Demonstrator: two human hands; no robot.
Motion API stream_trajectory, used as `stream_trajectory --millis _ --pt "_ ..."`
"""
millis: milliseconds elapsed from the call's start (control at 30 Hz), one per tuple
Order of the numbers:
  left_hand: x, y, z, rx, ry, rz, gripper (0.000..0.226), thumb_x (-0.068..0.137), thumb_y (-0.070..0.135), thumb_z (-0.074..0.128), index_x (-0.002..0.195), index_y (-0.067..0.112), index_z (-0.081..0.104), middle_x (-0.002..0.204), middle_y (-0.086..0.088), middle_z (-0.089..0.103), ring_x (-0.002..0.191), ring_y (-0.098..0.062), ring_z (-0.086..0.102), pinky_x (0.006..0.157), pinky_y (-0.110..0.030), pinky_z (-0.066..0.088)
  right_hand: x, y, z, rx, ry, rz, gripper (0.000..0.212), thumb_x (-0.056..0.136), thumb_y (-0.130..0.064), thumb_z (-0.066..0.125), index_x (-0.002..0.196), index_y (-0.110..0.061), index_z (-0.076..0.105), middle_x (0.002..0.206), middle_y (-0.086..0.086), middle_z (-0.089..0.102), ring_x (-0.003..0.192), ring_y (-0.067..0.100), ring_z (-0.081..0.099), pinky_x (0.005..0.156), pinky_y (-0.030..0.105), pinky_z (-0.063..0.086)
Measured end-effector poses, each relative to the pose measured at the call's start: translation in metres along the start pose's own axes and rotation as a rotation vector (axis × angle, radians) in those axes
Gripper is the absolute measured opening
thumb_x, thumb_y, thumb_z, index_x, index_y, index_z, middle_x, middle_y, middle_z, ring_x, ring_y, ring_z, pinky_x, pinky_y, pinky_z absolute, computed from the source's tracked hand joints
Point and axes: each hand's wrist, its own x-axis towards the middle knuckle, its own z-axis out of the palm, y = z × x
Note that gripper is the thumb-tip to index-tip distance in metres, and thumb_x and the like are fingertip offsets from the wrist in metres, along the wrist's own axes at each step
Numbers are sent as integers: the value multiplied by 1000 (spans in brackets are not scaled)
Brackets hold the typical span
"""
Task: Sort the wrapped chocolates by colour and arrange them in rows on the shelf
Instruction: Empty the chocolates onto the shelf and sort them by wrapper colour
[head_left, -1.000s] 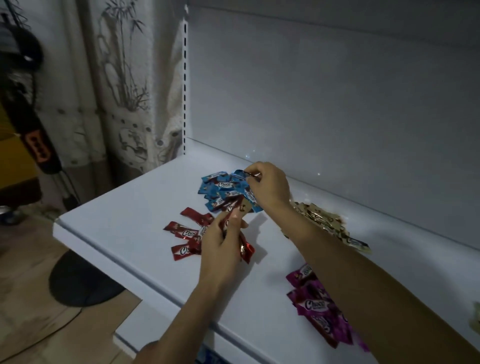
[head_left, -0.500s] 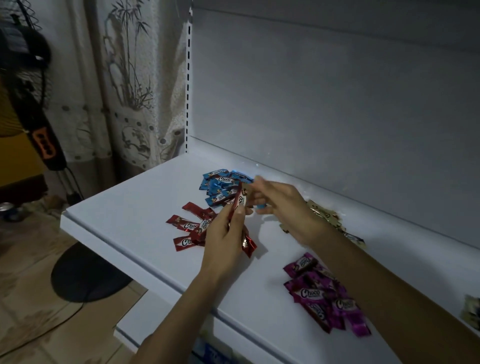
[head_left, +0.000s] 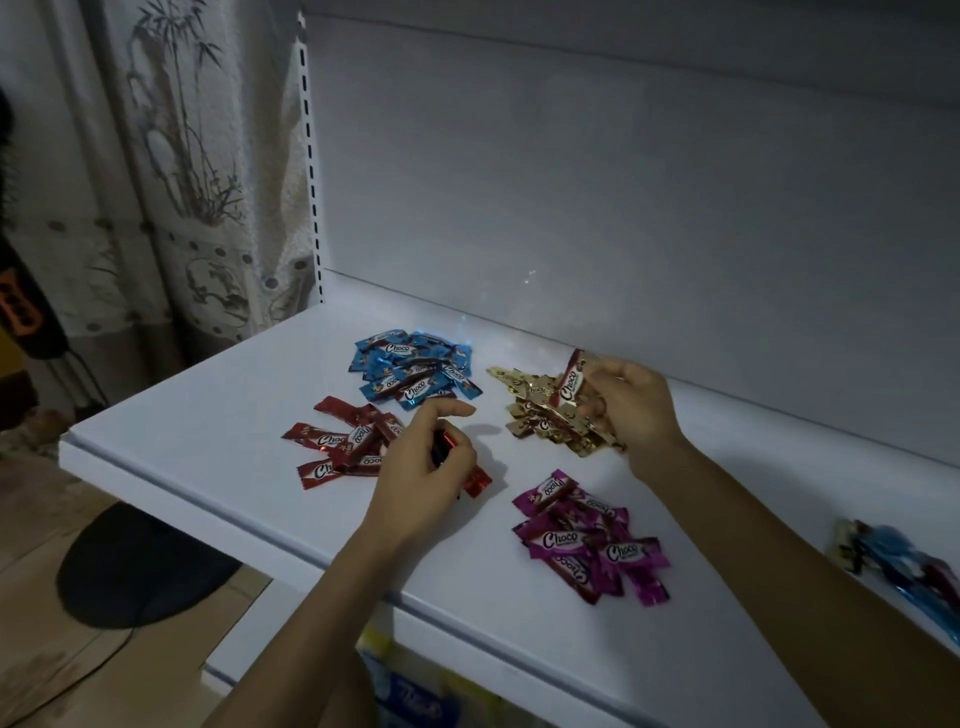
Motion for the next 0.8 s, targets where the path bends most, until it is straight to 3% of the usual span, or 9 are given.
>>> stream_trajectory --millis 100,200,333,400,467,567,667,800 --pt "2 -1 1 27 -39 6 25 96 11 51 109 33 54 79 2 59 72 -14 58 68 -36 49 13 12 -13 53 59 114 8 92 -10 59 98 -5 62 60 4 63 39 6 55 37 17 38" --pt "3 -3 1 -11 -43 -19 22 97 16 54 109 34 55 87 -1 62 86 -22 60 74 -37 51 24 18 -14 98 67 167 16 92 -10 60 106 -1 61 67 8 66 45 7 61 46 20 50" --pt "2 1 -1 -76 -37 -32 28 93 20 61 114 37 54 84 -8 64 74 -4 60 63 -14 48 37 20 -13 191 66 187 28 94 0 54 121 3 54 96 18 66 70 17 69 65 24 58" --pt "3 1 -3 -69 -15 -21 31 90 21 64 116 36 56 85 -1 63 75 5 59 64 -17 50 39 22 -15 198 78 154 36 93 1 53 129 2 48 106 19 64 77 20 68 76 29 57" --pt "4 -1 -4 -59 19 -22 28 88 23 66 114 32 60 91 6 60 78 12 56 68 -20 48 36 23 -16 168 90 101 39 93 2 52 132 -1 46 102 15 63 79 21 67 79 29 55" --pt "7 -3 -5 -64 37 -21 19 86 26 67 104 30 64 97 10 61 86 6 56 63 -13 46 27 27 -14 89 146 24 32 92 0 51 122 -11 53 106 13 59 76 19 64 74 31 57" --pt "6 -2 -5 -110 67 9 13 86 19 67 99 22 65 86 7 64 75 2 59 56 -12 46 6 35 -10 -162 191 -131 20 88 -10 55 99 -25 61 105 6 65 83 21 64 75 40 56" --pt "6 -1 -4 -119 74 16 13 87 15 67 98 22 64 82 4 64 71 5 61 55 -13 48 -35 26 6 -204 -85 -335 8 91 -11 61 88 -19 64 79 -1 67 66 4 62 61 22 49"
